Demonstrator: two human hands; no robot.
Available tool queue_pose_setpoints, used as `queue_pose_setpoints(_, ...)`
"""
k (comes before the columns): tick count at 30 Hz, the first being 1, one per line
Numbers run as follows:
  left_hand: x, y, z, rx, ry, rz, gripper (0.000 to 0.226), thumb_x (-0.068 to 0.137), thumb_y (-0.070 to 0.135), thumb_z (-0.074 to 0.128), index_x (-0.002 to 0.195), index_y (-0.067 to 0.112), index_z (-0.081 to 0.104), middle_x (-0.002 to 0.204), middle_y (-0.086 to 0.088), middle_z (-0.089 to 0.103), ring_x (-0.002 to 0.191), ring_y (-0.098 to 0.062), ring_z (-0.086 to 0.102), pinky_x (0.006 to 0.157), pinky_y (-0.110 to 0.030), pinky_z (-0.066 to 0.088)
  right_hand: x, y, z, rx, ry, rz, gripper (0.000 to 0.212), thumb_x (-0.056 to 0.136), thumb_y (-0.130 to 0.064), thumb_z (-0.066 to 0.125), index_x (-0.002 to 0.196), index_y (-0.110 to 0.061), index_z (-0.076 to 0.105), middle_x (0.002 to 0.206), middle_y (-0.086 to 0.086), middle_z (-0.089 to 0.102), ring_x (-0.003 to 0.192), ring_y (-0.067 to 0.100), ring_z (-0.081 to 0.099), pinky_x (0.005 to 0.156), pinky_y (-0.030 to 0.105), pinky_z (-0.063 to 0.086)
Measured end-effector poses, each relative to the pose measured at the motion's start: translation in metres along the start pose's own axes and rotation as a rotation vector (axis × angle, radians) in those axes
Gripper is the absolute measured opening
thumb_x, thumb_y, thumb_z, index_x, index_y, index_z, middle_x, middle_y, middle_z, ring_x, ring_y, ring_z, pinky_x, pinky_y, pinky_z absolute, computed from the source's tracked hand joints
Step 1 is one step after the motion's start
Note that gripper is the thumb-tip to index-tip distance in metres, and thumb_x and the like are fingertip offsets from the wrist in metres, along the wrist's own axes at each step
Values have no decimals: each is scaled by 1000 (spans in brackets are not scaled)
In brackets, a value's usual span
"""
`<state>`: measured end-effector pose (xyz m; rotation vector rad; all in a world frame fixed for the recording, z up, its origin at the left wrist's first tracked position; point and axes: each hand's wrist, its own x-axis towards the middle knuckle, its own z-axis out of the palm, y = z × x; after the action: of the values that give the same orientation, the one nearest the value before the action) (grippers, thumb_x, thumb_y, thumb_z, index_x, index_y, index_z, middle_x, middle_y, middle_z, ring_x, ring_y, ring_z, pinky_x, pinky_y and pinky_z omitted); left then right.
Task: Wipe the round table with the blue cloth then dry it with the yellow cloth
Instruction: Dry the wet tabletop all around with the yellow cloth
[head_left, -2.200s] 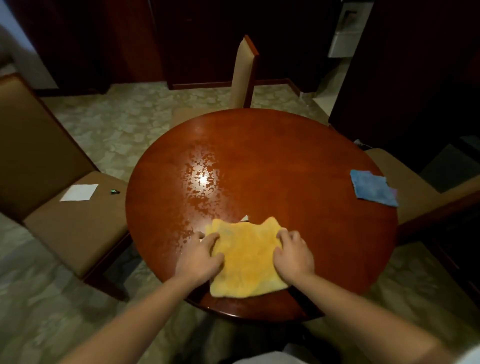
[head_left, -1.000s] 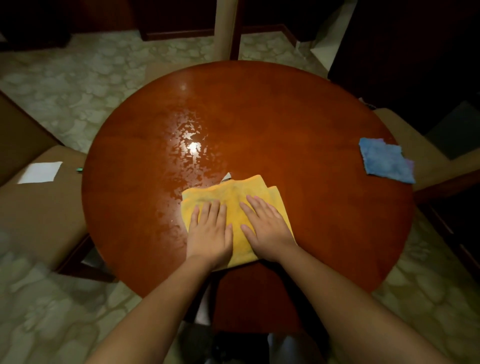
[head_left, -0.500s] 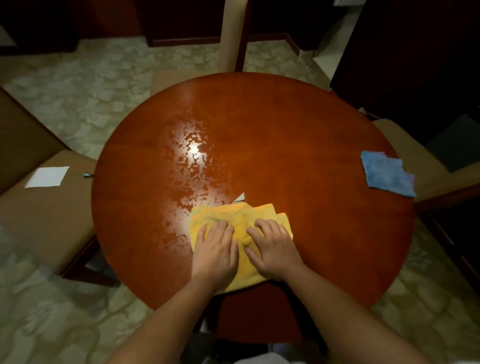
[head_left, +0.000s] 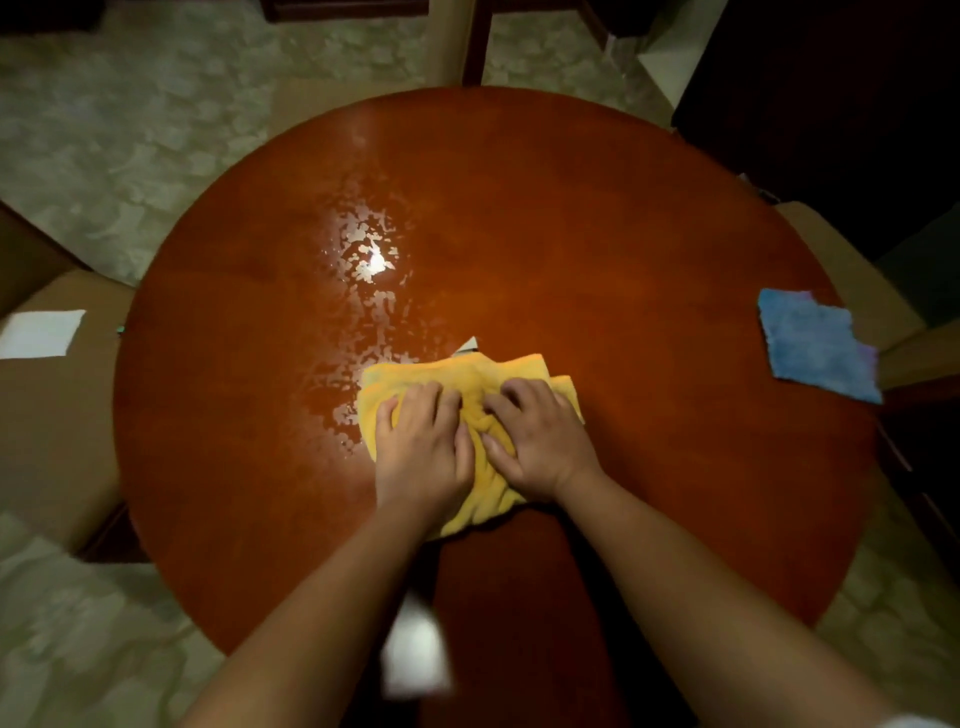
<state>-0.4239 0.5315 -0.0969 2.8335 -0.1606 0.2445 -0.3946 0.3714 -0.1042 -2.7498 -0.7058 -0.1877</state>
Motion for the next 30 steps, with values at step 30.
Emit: queue_pose_setpoints(30, -23, 0, -8, -36, -31, 318, 23, 76, 31, 45, 63, 14, 52, 61, -3, 50, 53, -24, 44, 53, -33, 31, -31, -1, -6, 20, 40, -296, 31, 76, -43, 44, 84, -14, 50, 76, 7, 55, 65, 25, 54, 47, 29, 44)
